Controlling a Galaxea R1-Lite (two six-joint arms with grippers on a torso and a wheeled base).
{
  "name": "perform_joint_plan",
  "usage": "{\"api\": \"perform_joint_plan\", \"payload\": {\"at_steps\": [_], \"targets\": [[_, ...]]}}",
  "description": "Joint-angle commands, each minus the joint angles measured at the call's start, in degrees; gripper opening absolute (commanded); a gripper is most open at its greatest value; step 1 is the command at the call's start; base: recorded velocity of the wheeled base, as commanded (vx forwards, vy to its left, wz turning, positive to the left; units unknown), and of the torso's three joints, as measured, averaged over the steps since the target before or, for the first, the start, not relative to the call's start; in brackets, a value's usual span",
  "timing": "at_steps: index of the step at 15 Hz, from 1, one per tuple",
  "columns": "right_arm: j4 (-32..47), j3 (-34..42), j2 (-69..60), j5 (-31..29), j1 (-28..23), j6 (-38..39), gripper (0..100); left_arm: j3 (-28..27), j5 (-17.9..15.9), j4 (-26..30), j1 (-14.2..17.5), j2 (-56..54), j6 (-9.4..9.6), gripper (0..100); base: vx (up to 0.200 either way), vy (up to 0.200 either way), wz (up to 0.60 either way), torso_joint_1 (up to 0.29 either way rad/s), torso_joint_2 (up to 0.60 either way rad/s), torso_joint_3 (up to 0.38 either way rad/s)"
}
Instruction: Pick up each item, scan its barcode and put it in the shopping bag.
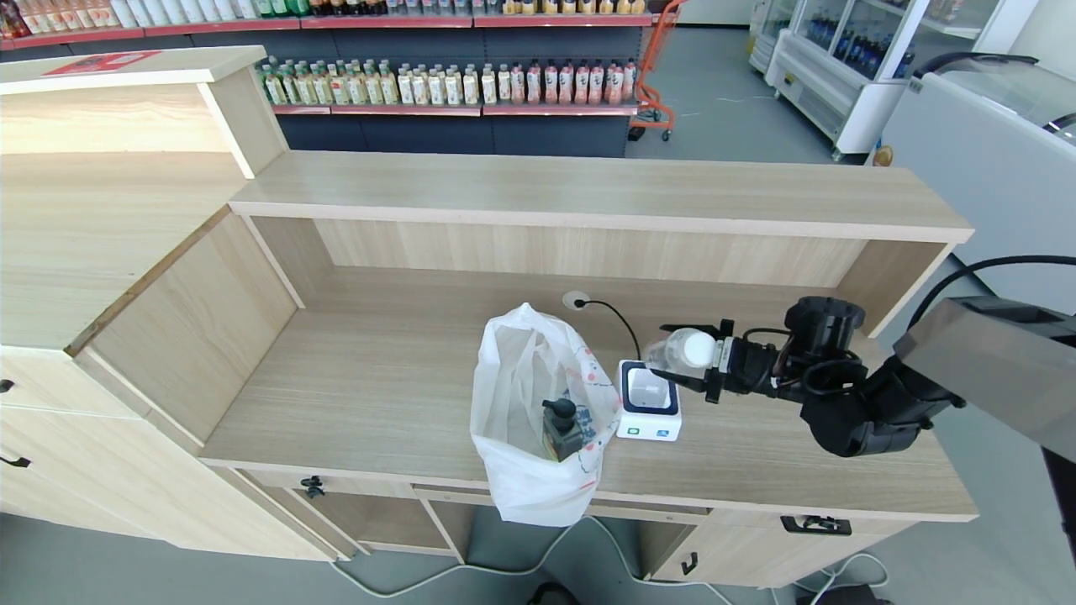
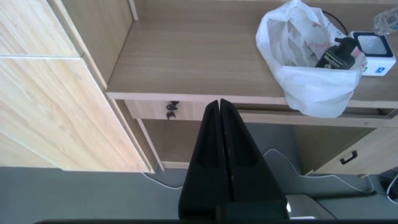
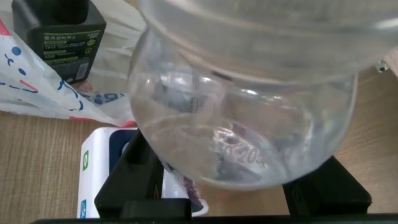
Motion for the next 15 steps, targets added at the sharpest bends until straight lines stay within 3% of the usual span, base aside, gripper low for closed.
{"api": "perform_joint_plan", "payload": {"at_steps": [1,3,5,7,11,15], "targets": [[-0.2,4.1,-7.3,-3.0,-0.3,4.7,0,0.0,0.0,0.0,0.0,0.0,0.00,0,0.000,0.000,0.00,0.000,0.00,0.000],[-3.1,10.5,-15.3,-12.7,1.0,17.7,0,0.0,0.0,0.0,0.0,0.0,0.00,0,0.000,0.000,0.00,0.000,0.00,0.000],[-11.0,14.7,-17.8,-26.1,3.3,30.2,0,0.0,0.0,0.0,0.0,0.0,0.00,0,0.000,0.200,0.00,0.005,0.00,0.000],[-13.8,16.9,-19.2,-37.7,5.3,37.4,0,0.0,0.0,0.0,0.0,0.0,0.00,0,0.000,0.200,0.00,-0.010,0.00,0.002],[-12.6,20.1,-21.5,-45.6,7.0,43.8,0,0.0,0.0,0.0,0.0,0.0,0.00,0,0.000,0.200,0.00,0.011,0.01,0.004],[-11.5,20.7,-20.4,-52.9,12.8,50.4,0,0.0,0.0,0.0,0.0,0.0,0.00,0,0.000,0.000,0.00,0.000,0.00,0.000]]}}
